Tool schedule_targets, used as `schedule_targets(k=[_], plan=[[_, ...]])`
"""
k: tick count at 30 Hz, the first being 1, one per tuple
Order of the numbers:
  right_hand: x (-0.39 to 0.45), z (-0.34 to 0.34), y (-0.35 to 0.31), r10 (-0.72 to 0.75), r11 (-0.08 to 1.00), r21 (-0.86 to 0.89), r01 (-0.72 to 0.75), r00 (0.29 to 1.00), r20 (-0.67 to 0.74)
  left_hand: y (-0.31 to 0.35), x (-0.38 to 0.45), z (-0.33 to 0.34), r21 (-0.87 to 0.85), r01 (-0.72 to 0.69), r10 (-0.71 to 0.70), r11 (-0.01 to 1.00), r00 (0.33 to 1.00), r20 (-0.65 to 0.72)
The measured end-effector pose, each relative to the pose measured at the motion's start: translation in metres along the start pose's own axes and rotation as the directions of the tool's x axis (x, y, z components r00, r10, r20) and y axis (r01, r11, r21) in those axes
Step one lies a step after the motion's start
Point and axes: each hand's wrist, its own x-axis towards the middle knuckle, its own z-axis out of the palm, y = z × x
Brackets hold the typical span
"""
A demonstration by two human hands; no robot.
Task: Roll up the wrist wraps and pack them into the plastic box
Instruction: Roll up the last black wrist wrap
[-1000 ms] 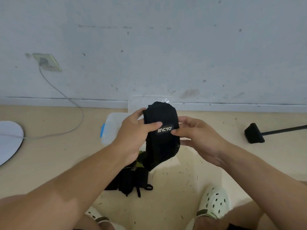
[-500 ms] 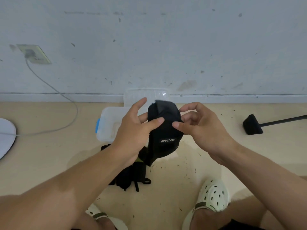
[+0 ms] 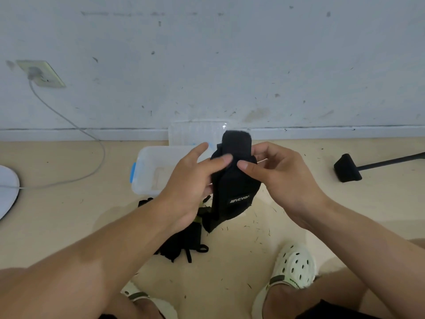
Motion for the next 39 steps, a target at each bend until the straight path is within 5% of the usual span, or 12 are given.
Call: schedule_targets(k=[9, 14, 19, 27, 34, 39], plan=[[-0.005, 0.006, -0.001, -0.003, 0.999, -0.037, 0.005, 0.999, 0.035, 0.008, 0.000, -0.006, -0.169, 0.040, -0.043, 0.985, 0.999, -0.011], [0.003, -0.002, -0.002, -0.036, 0.999, -0.041, 0.030, 0.986, -0.160, 0.005, 0.005, -0.011, 0.039, -0.112, 0.117, 0.993, 0.978, -0.170], [0.016, -0.013, -0.001, -0.045, 0.995, -0.098, 0.012, 0.939, -0.341, 0.006, -0.004, -0.006, 0.119, -0.145, 0.148, 0.982, 0.989, -0.016], [0.021, -0.018, -0.004, -0.139, 0.972, -0.226, 0.064, 0.933, -0.332, 0.014, -0.008, -0.008, 0.197, -0.208, 0.170, 0.958, 0.967, 0.192], [0.007, -0.003, -0.007, 0.034, 0.999, -0.012, -0.035, 0.997, -0.072, -0.001, -0.005, -0.005, 0.238, -0.150, 0.137, 0.960, 0.988, 0.069], [-0.001, 0.003, -0.012, -0.004, 0.997, 0.071, 0.004, 1.000, 0.011, -0.006, -0.004, -0.001, 0.189, -0.099, 0.094, 0.977, 0.995, 0.036]])
